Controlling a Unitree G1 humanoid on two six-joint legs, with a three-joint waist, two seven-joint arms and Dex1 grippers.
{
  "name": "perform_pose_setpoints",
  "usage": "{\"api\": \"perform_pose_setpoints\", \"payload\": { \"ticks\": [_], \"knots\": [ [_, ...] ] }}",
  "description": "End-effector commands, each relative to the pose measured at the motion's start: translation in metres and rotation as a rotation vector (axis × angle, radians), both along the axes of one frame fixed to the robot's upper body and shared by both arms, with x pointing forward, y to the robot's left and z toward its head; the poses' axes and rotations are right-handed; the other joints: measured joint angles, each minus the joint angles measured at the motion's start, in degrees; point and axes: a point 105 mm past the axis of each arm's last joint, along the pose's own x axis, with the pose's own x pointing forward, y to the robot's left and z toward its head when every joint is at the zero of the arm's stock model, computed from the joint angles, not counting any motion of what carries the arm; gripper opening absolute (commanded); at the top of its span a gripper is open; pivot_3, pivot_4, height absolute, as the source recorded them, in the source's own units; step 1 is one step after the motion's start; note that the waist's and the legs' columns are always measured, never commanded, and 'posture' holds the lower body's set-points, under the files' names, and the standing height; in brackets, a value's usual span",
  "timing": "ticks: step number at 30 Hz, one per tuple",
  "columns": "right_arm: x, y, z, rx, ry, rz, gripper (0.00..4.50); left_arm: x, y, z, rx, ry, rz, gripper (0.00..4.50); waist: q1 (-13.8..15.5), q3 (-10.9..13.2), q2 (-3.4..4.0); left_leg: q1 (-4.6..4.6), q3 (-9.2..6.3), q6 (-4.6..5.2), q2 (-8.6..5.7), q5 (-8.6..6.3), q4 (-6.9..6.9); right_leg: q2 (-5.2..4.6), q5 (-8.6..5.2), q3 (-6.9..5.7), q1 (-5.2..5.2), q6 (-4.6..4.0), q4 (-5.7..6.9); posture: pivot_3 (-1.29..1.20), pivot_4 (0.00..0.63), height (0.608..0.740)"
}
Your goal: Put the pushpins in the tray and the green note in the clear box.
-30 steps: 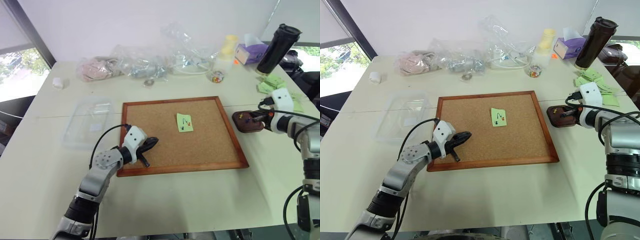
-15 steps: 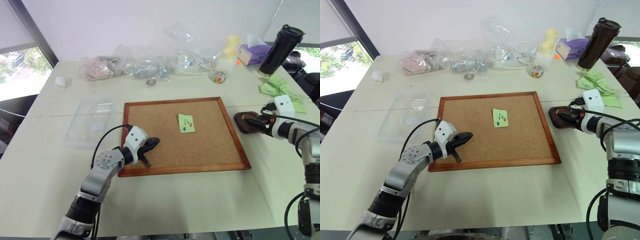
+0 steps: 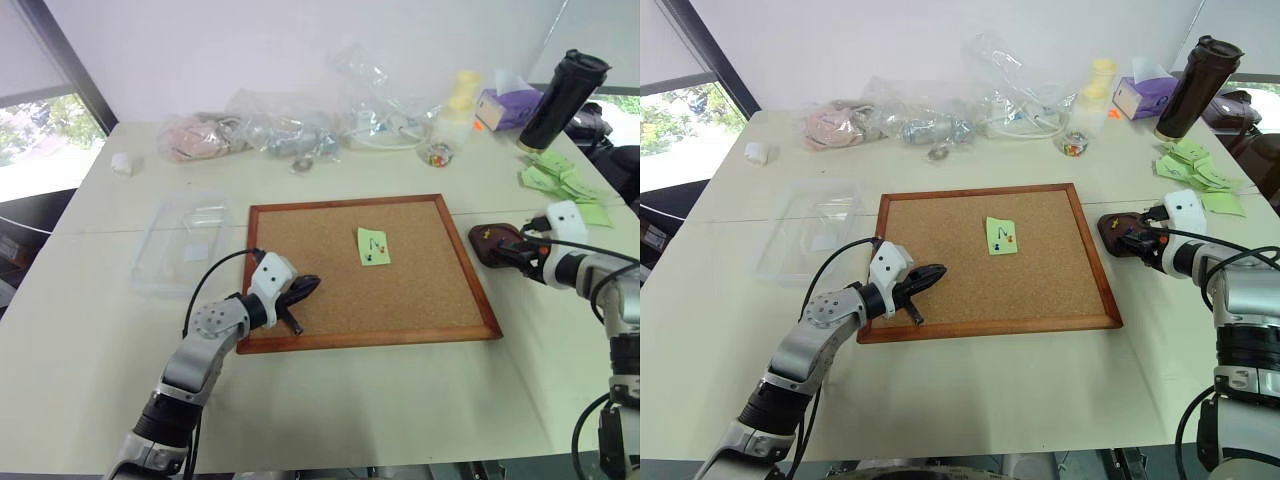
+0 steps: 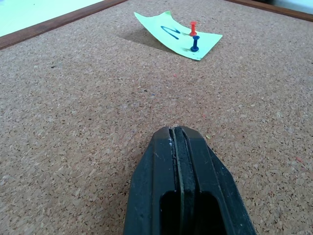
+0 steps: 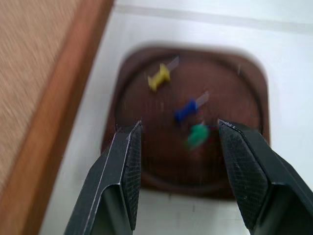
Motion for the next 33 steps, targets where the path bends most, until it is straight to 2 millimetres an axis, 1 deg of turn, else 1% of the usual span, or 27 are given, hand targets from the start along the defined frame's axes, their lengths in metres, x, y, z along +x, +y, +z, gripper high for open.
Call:
{"api": "perform_pose_setpoints", "payload": {
  "ticks": [1,5,8,9,11,15,17,19,21,23,28,30,33],
  "knots": [
    [0.0,0.003,0.01,0.006,-0.039,0.019,2.44,-0.009,-0.005,-0.02,0.03,0.079,-0.027,0.0,0.0,0.0,0.0,0.0,0.0,0.0,0.0,0.0,0.0,0.0,0.0,0.0,0.0,0.0,0.0,0.0,0.15,0.74],
    [0.003,0.008,0.023,0.015,-0.078,0.038,2.44,-0.008,-0.004,-0.02,0.031,0.076,-0.026,0.0,0.0,0.0,0.0,-0.01,-0.01,0.0,0.0,0.0,0.0,0.0,0.0,0.0,0.0,0.0,-0.01,0.0,0.15,0.74],
    [0.005,0.015,0.042,0.02,-0.13,0.073,2.44,-0.008,-0.004,-0.02,0.033,0.075,-0.027,0.0,0.0,0.0,0.0,-0.01,0.0,0.0,0.0,0.0,0.0,0.0,0.0,0.0,0.0,0.0,-0.01,0.0,0.15,0.74],
    [0.006,0.022,0.055,0.02,-0.164,0.102,2.44,-0.007,-0.004,-0.02,0.033,0.075,-0.027,0.0,0.0,0.0,0.01,-0.01,0.0,0.0,0.0,0.0,0.0,0.0,0.0,0.0,-0.01,0.0,-0.01,0.0,0.15,0.74],
    [0.007,0.031,0.07,0.014,-0.202,0.141,2.44,-0.007,-0.004,-0.019,0.032,0.074,-0.029,0.0,0.0,0.0,0.01,-0.02,0.0,0.0,0.0,0.0,0.0,0.0,0.0,0.01,-0.01,0.0,-0.01,0.0,0.15,0.74],
    [0.009,0.048,0.081,-0.002,-0.221,0.201,2.44,-0.006,-0.006,-0.019,0.029,0.073,-0.034,0.0,0.2,0.0,0.0,-0.03,-0.06,0.0,-0.01,0.0,0.02,0.0,0.0,-0.03,0.02,0.0,-0.02,0.0,0.15,0.74],
    [0.01,0.061,0.084,0.008,-0.227,0.246,2.44,-0.006,-0.006,-0.019,0.029,0.073,-0.035,0.0,0.2,0.0,0.0,-0.03,-0.07,0.0,-0.01,0.0,0.02,0.0,0.0,-0.04,0.04,0.0,-0.04,0.0,0.15,0.74],
    [0.012,0.081,0.083,0.026,-0.231,0.292,2.44,-0.006,-0.005,-0.019,0.027,0.073,-0.035,0.0,0.1,0.0,0.0,-0.02,-0.07,0.0,-0.01,0.0,0.02,0.0,0.0,-0.04,0.04,0.0,-0.04,0.0,0.15,0.74],
    [0.015,0.097,0.078,0.042,-0.221,0.324,2.44,-0.006,-0.006,-0.019,0.024,0.073,-0.036,0.0,0.0,0.0,0.0,-0.02,-0.06,0.0,0.0,0.0,0.02,0.0,0.0,-0.03,0.03,0.0,-0.03,0.0,0.15,0.74],
    [0.015,0.113,0.068,0.04,-0.197,0.373,2.44,-0.006,-0.006,-0.019,0.024,0.072,-0.036,0.0,0.2,0.0,0.0,-0.03,-0.08,0.0,0.0,0.0,0.02,0.0,0.0,-0.04,0.03,0.0,-0.03,0.0,0.15,0.74],
    [0.009,0.146,0.045,0.035,-0.151,0.478,2.44,-0.006,-0.004,-0.019,0.026,0.068,-0.024,0.0,0.2,0.0,0.0,-0.06,-0.11,0.0,-0.05,0.0,0.03,-0.03,0.0,-0.06,0.02,0.0,-0.03,0.0,0.15,0.74],
    [0.006,0.155,0.042,0.044,-0.147,0.505,2.44,-0.006,-0.002,-0.019,0.029,0.064,-0.016,0.0,0.1,0.0,0.0,-0.05,-0.13,0.0,-0.04,0.0,0.03,-0.02,0.0,-0.07,0.02,0.0,-0.03,0.0,0.15,0.74],
    [0.007,0.159,0.036,0.017,-0.144,0.516,2.44,-0.006,0.0,-0.018,0.029,0.065,-0.008,0.0,0.0,0.0,0.0,-0.04,-0.13,0.0,-0.04,0.0,0.03,-0.02,0.0,-0.06,0.02,0.0,-0.03,0.0,0.15,0.74]
  ]
}}
